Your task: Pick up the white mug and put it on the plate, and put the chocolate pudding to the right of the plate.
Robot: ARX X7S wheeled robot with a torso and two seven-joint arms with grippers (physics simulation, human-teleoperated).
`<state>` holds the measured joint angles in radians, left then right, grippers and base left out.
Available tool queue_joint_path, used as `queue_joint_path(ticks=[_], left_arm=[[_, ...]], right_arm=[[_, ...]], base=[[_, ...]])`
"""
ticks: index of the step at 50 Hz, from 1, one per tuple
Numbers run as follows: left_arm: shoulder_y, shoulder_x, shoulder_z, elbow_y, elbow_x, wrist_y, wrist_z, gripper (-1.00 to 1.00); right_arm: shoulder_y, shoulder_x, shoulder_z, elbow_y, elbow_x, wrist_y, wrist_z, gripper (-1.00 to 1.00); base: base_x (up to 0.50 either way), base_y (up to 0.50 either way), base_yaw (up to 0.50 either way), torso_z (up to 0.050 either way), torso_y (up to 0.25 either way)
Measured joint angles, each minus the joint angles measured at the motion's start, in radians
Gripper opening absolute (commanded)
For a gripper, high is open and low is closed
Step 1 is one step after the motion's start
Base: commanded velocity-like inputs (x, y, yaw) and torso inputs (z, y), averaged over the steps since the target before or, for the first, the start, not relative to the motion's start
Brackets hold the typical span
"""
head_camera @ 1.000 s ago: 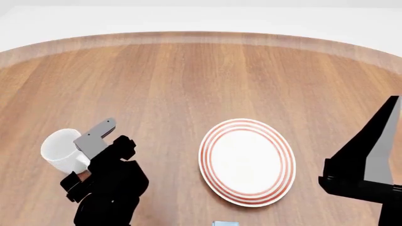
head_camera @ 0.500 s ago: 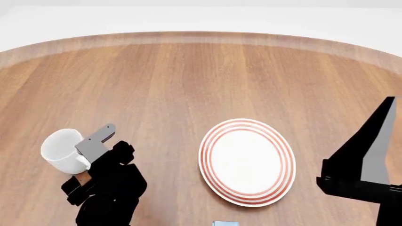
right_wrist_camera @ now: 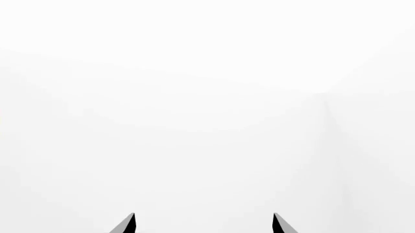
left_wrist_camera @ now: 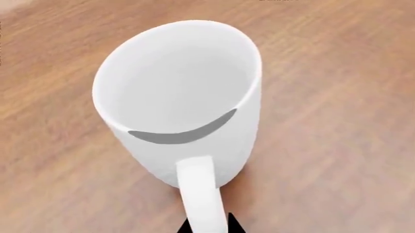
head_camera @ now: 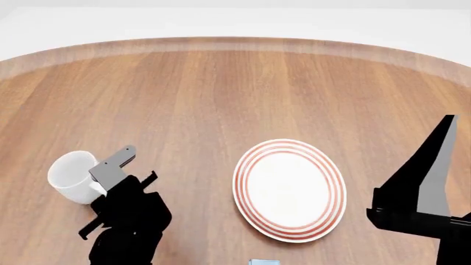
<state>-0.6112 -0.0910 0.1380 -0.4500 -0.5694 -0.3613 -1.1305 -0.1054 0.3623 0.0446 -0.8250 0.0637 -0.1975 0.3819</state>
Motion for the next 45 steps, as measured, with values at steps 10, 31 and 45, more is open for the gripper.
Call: queue_joint_path(ticks=[10,31,45], left_arm=[[-0.001,-0.012,0.015,0.007,0.000,0.007,0.009,-1.00],[-0.085,-0.206,0.303,0.441,-0.017,-0.116,0.405,-1.00],[-0.217,-0.251,0.387,0.505,-0.131,-0.198,0.678,-1.00]], right_arm=[[-0.001,0.003,-0.003,0.001,-0.001,0.001,0.002,1.00],[0.000,0.010,0.000,-0.011,0.002,0.007,0.011,1.00],[0.001,0.014,0.001,-0.009,0.004,0.003,0.016,1.00]], base=[[0.00,0.00,0.00,0.000,0.000],[0.00,0.00,0.00,0.000,0.000],[0.00,0.00,0.00,0.000,0.000]])
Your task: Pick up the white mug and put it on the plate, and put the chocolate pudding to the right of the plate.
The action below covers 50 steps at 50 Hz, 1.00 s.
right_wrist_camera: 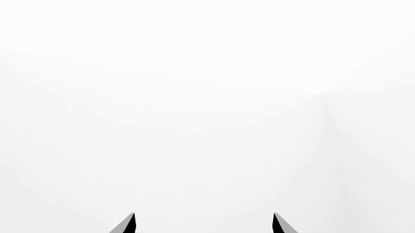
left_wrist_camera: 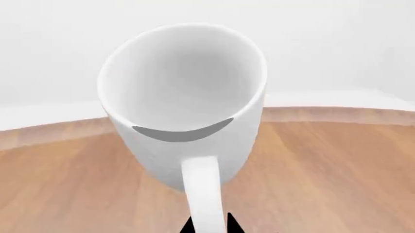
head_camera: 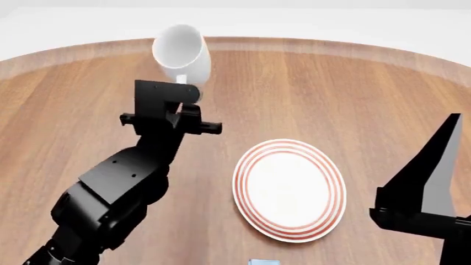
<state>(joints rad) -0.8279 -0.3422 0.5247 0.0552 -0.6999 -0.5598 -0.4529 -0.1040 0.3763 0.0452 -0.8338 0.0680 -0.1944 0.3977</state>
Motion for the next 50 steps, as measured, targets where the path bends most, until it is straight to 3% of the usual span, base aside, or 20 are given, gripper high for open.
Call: queue_joint_path(ticks=[27,50], left_arm=[[-0.301,0.048,0.157,-0.131,-0.196,-0.214,0.485,-1.00],[-0.407,0.164,0.388,-0.403,-0.084,-0.222,0.738,-1.00]], right_arm=[[0.000,0.010,0.011,-0.003,0.014,0.002,0.011,1.00],[0.007,0.020,0.025,0.003,0.034,0.008,0.022,1.00]], base=[[0.00,0.00,0.00,0.000,0.000],[0.00,0.00,0.00,0.000,0.000]])
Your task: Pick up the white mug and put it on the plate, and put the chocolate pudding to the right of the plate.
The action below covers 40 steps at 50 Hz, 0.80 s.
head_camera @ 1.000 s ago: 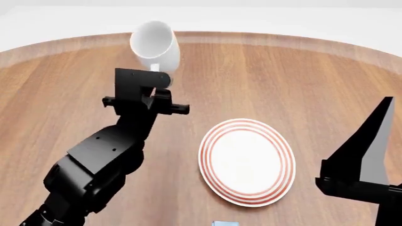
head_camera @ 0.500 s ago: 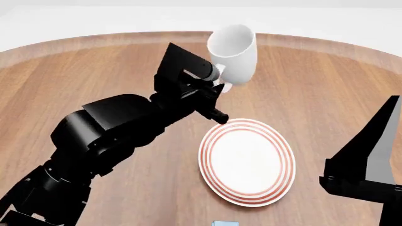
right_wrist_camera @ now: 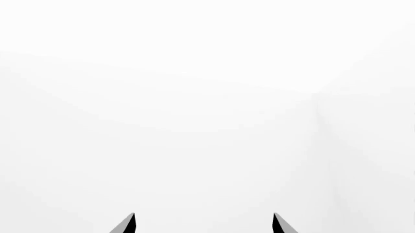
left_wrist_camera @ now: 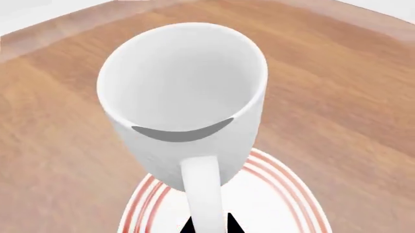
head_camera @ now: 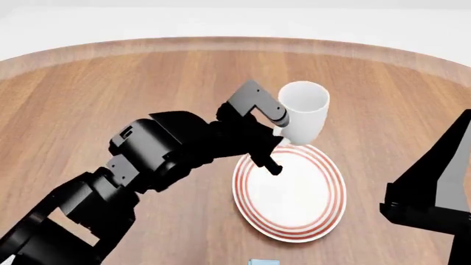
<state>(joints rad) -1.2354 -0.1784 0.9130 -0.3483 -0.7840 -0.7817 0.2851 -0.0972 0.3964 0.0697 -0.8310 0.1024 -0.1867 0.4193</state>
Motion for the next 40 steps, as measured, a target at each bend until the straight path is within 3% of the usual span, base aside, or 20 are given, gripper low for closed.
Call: queue_joint_path(ticks=[19,40], left_arm=[[0.018,0.051,0.140,-0.097,0.083,0.047,0.094,-1.00],[-0.005,0.147,0.239,-0.359,0.110,0.170,0.169,-1.00]], right_arm=[[0.001,0.004,0.001,0.009,0.004,-0.006,0.005,1.00],[-0.005,0.006,-0.005,0.027,0.006,-0.022,0.008,1.00]], base=[[0.00,0.00,0.00,0.000,0.000],[0.00,0.00,0.00,0.000,0.000]])
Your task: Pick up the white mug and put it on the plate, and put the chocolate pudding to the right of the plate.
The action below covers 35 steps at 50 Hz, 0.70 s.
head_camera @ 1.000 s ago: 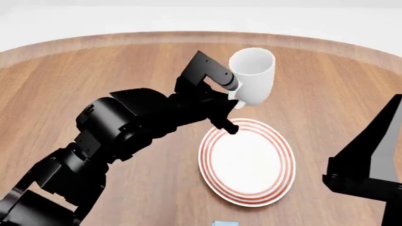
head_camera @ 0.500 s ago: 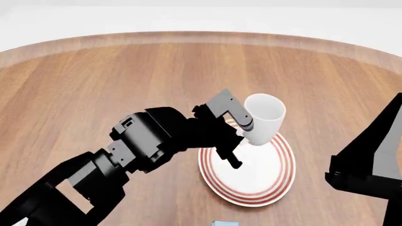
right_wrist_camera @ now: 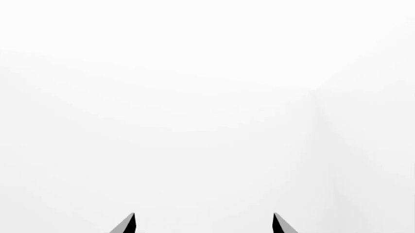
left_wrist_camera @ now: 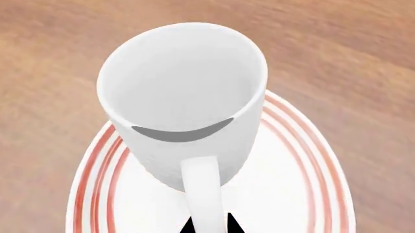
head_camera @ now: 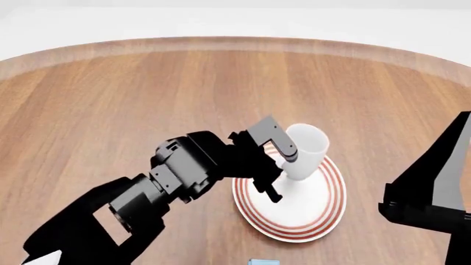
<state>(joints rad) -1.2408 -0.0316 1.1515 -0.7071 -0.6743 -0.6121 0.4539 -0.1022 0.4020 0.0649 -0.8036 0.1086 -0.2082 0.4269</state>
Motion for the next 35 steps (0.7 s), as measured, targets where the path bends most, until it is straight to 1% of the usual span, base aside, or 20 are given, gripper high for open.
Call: queue_joint_path(ticks=[14,19,20,28,35], left_arm=[[-0.049,0.023,0.217,-0.118,-0.195,0.110,-0.028,-1.00],[-0.059,0.026,0.279,-0.145,-0.253,0.142,-0.040,-1.00],[-0.060,0.026,0.288,-0.150,-0.262,0.147,-0.042,1.00],[-0.064,0.029,0.339,-0.181,-0.317,0.181,-0.063,1.00],[-0.060,0.030,0.362,-0.202,-0.337,0.203,-0.076,1.00]], right_arm=[[-0.002,0.003,0.001,0.006,0.003,-0.005,0.004,1.00],[-0.002,0.004,0.000,0.009,0.003,-0.007,0.004,1.00],[-0.002,0.004,0.000,0.009,0.003,-0.007,0.005,1.00],[-0.001,0.005,-0.003,0.011,0.001,-0.008,0.006,1.00],[-0.001,0.006,-0.006,0.010,-0.001,-0.006,0.008,1.00]], base=[[0.00,0.00,0.00,0.000,0.001],[0.00,0.00,0.00,0.000,0.000],[0.00,0.00,0.00,0.000,0.000],[0.00,0.00,0.00,0.000,0.000],[0.00,0.00,0.00,0.000,0.000]])
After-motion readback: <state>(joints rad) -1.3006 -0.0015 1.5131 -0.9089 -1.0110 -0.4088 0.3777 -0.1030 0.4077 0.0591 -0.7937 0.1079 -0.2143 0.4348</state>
